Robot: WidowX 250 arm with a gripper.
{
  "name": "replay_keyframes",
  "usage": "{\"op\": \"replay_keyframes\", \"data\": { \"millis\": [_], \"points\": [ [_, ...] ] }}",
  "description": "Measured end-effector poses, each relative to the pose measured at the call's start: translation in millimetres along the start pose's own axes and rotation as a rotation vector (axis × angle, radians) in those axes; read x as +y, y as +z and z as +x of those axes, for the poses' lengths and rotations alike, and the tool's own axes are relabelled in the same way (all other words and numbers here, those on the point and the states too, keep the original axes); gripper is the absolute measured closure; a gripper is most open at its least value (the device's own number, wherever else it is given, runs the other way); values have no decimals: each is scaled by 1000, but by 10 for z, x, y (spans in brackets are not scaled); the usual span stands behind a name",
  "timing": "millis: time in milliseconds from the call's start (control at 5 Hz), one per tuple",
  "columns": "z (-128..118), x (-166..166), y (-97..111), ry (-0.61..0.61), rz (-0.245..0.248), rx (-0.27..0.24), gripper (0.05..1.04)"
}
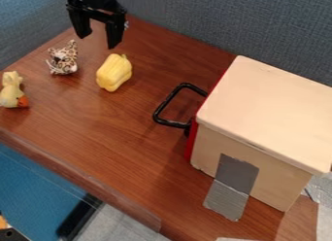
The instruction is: Move the yellow duck in between the two object.
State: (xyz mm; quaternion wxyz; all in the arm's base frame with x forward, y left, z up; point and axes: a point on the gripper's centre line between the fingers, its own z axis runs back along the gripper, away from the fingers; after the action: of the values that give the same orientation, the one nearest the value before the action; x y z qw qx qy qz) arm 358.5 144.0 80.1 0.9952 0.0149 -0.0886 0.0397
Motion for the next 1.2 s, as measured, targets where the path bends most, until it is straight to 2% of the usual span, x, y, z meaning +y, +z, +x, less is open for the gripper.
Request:
{"op": "replay_keyframes", "data": {
  "millis": [200,400,600,800,1000,1200],
  "points": [
    [-58,-17,-125,1,-13,36,82],
    [-324,150,-146,31,-20,63,82],
    [-544,377,-5,63,-22,28,82],
    [-804,659,-36,112,15,17,82],
    [-999,874,-243,143,82,58,82],
    [-1122,953,-485,129,132,119,82]
  ]
}}
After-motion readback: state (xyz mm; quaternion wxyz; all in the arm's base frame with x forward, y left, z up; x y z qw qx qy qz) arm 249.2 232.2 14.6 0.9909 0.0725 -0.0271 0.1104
